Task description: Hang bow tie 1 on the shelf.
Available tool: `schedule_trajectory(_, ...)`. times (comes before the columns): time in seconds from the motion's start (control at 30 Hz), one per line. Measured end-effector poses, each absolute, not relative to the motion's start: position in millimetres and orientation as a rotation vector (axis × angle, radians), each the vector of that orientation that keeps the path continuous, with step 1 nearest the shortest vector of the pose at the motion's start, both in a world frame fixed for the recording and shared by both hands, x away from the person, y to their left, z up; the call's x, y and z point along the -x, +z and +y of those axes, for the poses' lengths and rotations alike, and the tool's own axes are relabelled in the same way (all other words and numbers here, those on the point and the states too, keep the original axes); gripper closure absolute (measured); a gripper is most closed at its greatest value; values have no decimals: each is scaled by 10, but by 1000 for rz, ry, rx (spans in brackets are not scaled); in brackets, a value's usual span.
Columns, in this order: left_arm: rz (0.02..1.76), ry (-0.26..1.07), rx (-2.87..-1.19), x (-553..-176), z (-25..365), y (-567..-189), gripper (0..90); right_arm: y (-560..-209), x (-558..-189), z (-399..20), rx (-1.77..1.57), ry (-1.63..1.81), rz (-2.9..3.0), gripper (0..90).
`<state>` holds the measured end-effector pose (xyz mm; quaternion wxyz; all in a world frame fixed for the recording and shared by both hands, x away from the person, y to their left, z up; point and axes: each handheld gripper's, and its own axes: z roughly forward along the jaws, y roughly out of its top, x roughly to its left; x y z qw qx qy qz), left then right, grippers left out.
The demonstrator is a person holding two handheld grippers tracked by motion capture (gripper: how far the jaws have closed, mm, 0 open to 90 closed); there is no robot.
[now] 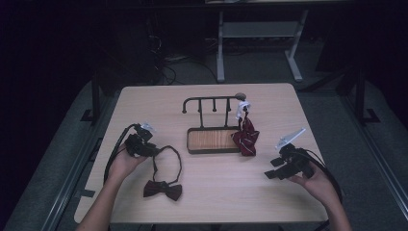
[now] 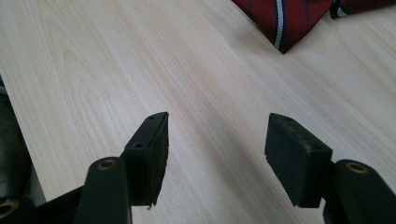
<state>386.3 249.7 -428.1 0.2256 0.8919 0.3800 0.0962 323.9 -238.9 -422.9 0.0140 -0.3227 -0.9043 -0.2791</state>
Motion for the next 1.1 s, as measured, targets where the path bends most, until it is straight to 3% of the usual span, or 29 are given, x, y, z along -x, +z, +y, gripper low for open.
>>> schedule_trajectory(0.47, 1067, 228, -2500, -3942, 2497, -4377, 781, -4194, -3229, -2370, 983, -897, -2823, 395)
schedule_trajectory(0.63, 1064, 203, -2515, -3951, 2488, -4397, 856, -4188, -3227, -2375, 990, -897, -2818, 395)
schedule_trajectory(1.1, 1011, 170, -2508, -3899, 2512, -4309, 897, -4183, -3227, -2380, 988, -915, -2804, 395)
